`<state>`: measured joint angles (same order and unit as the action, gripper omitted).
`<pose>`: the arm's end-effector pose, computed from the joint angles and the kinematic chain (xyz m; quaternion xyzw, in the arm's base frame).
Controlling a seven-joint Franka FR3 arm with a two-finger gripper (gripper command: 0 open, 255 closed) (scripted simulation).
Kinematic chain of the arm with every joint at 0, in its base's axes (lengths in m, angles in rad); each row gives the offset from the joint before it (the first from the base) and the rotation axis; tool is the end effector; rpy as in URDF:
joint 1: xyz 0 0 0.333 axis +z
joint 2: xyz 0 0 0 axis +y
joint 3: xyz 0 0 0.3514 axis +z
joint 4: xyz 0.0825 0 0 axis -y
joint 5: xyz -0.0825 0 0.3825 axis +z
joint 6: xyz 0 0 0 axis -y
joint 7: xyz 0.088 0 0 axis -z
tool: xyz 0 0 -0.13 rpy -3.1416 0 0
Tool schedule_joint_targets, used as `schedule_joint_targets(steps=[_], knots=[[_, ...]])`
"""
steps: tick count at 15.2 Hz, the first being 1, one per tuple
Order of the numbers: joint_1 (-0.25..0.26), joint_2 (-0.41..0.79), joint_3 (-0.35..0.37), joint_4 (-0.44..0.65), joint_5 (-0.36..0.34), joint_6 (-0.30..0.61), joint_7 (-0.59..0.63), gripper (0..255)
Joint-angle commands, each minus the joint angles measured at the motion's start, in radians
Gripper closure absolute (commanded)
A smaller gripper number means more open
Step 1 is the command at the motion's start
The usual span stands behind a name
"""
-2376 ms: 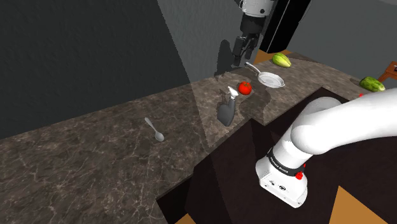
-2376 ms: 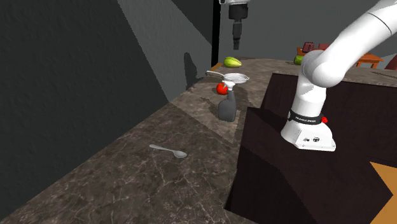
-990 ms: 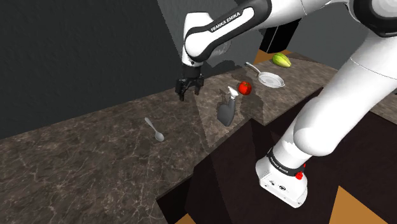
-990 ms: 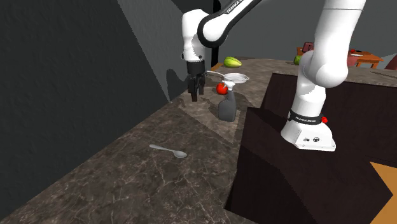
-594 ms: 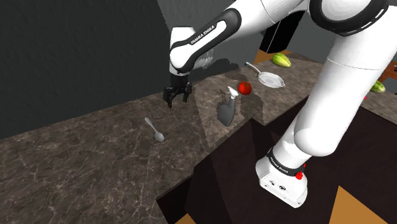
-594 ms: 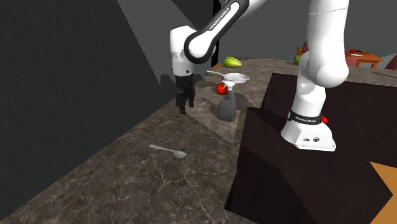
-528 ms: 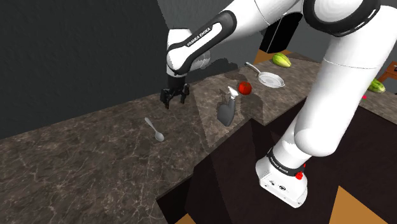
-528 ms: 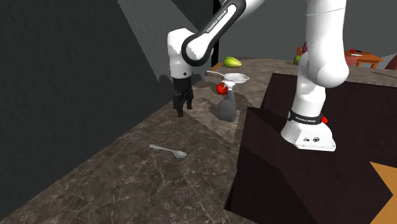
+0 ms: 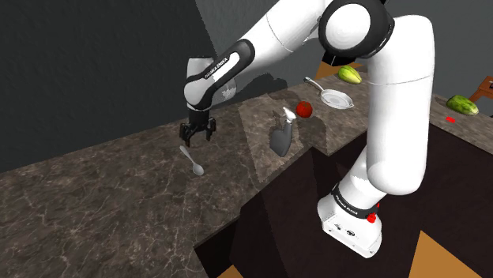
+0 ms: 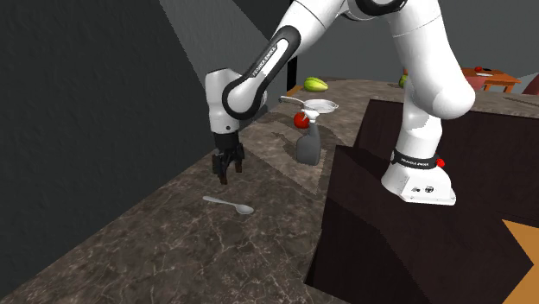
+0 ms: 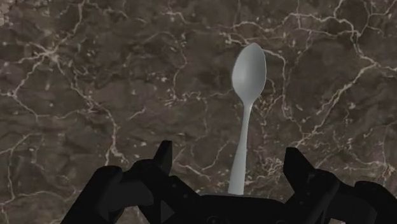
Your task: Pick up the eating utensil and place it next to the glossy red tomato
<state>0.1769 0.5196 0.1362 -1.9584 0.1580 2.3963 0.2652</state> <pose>0.5940 0.1931 0.2130 -0.9946 0.0437 0.0626 0.0702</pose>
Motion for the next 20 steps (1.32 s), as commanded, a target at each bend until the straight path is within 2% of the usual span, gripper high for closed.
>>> schedule_joint_targets(steps=[1,3,11,19,20], knots=[[0.014,0.075,0.003,0.068,0.003,0.008,0.019,0],[0.026,0.151,0.004,0.146,0.005,0.007,0.034,0],[0.039,0.227,0.004,0.157,0.006,0.073,0.034,0],[0.039,0.227,0.004,0.157,0.006,0.073,0.034,0],[0.039,0.227,0.004,0.157,0.006,0.073,0.034,255]])
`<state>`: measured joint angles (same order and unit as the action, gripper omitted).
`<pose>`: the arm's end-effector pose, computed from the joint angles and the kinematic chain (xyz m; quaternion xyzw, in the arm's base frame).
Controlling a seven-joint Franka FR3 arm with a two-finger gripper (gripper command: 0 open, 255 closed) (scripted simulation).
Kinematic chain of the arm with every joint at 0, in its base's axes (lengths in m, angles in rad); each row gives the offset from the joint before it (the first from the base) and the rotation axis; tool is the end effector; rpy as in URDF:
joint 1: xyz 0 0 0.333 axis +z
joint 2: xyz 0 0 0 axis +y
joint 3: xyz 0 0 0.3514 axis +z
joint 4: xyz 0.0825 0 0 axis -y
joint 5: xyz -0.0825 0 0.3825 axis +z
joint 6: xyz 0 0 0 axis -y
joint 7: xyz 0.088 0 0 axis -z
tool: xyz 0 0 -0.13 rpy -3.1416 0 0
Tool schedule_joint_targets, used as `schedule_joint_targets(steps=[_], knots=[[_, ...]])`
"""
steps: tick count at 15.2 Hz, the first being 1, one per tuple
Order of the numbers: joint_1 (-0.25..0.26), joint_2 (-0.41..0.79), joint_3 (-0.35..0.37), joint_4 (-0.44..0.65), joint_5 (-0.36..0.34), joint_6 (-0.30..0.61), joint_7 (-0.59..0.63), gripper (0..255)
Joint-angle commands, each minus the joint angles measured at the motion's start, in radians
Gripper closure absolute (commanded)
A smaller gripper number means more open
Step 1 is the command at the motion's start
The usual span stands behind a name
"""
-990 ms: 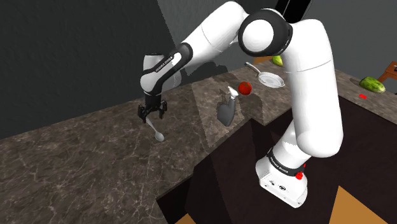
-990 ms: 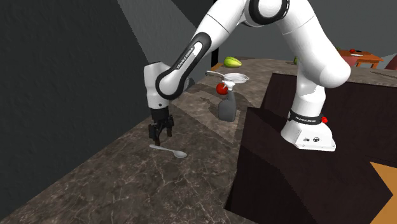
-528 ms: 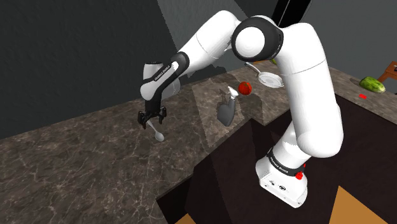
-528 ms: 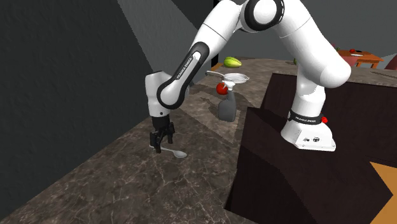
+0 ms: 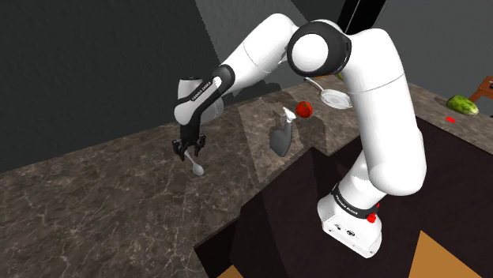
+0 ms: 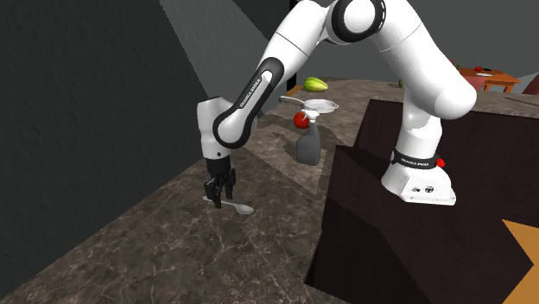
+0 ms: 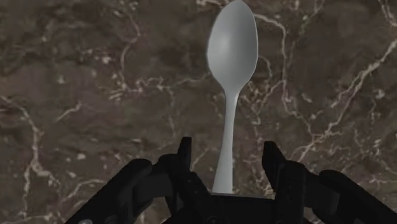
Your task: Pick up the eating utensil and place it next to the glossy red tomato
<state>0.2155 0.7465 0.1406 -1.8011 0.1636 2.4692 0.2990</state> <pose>0.6204 0.2272 0.1321 -0.9931 0.0540 0.0670 0.0793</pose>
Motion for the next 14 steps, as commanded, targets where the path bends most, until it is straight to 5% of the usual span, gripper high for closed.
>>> schedule_joint_targets(steps=[1,14], knots=[[0.0,0.0,0.0,0.0,0.0,0.0,0.0,255],[-0.002,-0.056,0.001,-0.017,0.001,-0.038,0.007,255]])
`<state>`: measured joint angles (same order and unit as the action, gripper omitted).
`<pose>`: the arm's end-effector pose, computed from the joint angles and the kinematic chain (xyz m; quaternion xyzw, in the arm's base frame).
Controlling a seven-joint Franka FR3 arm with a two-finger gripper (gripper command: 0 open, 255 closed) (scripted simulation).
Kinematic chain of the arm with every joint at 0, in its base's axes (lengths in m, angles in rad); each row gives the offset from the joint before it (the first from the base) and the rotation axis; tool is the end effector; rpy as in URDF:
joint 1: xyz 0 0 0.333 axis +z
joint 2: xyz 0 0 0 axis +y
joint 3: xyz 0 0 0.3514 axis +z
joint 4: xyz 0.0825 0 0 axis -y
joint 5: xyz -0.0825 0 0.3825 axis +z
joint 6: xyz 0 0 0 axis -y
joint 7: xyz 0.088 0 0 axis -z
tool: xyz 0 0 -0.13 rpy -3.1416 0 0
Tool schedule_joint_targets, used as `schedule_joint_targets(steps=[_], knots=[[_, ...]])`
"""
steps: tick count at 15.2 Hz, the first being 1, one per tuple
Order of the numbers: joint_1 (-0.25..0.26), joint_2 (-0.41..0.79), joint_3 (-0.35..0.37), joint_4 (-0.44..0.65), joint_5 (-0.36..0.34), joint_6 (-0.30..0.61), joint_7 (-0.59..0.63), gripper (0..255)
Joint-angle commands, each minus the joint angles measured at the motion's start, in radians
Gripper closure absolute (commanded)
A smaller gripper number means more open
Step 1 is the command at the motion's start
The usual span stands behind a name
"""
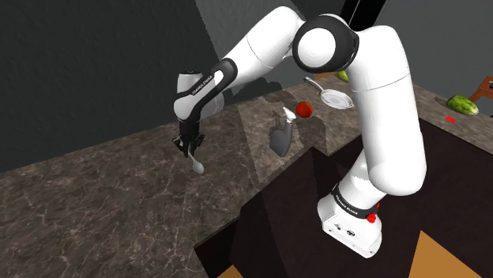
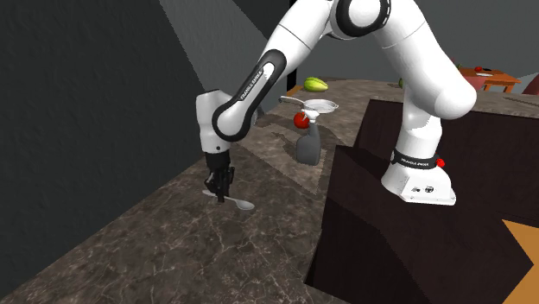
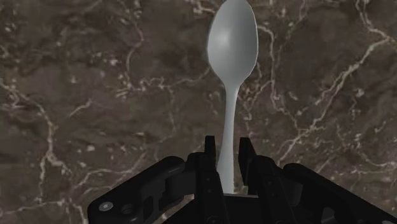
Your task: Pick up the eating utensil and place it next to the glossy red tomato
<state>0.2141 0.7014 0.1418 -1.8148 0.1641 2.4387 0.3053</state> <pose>0.6192 0.2273 0.1544 -0.9931 0.0540 0.0668 0.0793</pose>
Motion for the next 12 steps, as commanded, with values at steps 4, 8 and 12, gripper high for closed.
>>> schedule_joint_targets(steps=[4,8,12], knots=[[-0.003,-0.054,0.001,-0.013,0.001,-0.041,0.007,255],[-0.005,-0.095,0.002,-0.019,0.001,-0.075,0.013,255],[-0.006,-0.135,0.003,-0.022,0.001,-0.111,0.019,255]])
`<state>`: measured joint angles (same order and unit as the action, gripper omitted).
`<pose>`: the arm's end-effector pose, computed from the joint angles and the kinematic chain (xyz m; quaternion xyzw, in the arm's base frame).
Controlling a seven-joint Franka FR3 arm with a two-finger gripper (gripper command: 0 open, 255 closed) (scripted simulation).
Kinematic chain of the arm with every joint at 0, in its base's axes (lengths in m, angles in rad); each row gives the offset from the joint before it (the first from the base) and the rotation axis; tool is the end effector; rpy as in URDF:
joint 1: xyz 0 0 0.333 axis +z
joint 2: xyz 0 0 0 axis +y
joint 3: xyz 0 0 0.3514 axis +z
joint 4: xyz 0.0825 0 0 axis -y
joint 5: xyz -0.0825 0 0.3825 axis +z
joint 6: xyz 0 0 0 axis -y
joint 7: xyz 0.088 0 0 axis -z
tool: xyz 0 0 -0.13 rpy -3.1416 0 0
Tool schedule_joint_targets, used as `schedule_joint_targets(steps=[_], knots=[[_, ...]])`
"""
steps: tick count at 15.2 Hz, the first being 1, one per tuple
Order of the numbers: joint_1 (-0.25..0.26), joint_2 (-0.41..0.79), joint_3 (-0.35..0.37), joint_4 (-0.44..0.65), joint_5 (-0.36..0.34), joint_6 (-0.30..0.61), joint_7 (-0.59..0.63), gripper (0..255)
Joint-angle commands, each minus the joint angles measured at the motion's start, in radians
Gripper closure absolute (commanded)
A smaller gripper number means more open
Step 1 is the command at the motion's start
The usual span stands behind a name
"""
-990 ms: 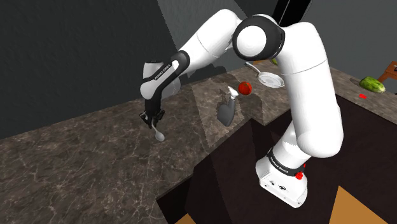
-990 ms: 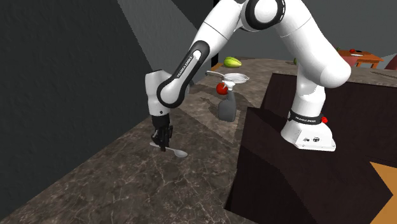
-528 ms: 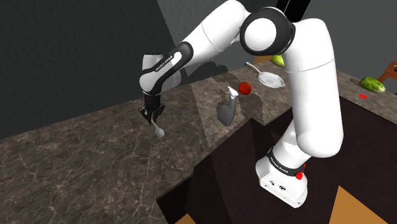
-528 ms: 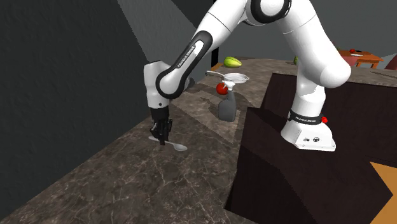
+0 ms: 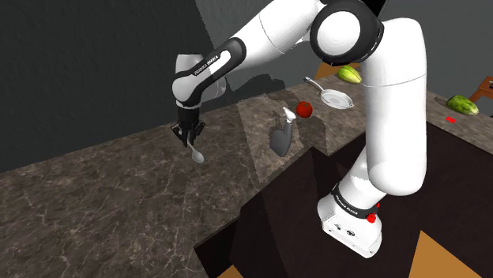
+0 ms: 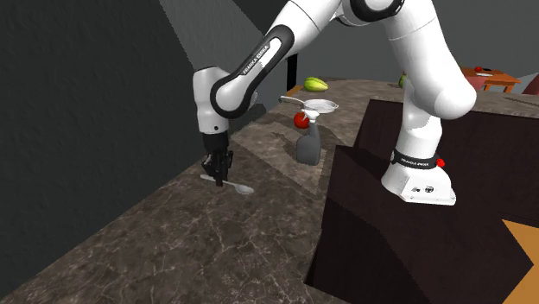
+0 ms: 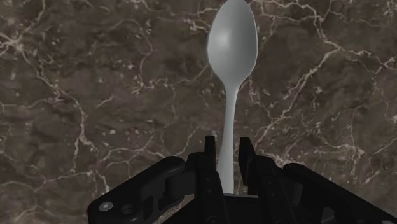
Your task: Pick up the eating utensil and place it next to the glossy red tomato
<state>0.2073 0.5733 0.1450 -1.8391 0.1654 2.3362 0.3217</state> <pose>0.6152 0.2253 0.2211 -0.9931 0.0541 0.0667 0.0793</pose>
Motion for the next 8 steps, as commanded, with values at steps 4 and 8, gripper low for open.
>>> schedule_joint_targets(steps=[4,8], knots=[[-0.001,-0.044,0.001,0.003,0.0,-0.047,0.008,255],[-0.003,-0.079,0.002,0.007,0.0,-0.086,0.015,255]])
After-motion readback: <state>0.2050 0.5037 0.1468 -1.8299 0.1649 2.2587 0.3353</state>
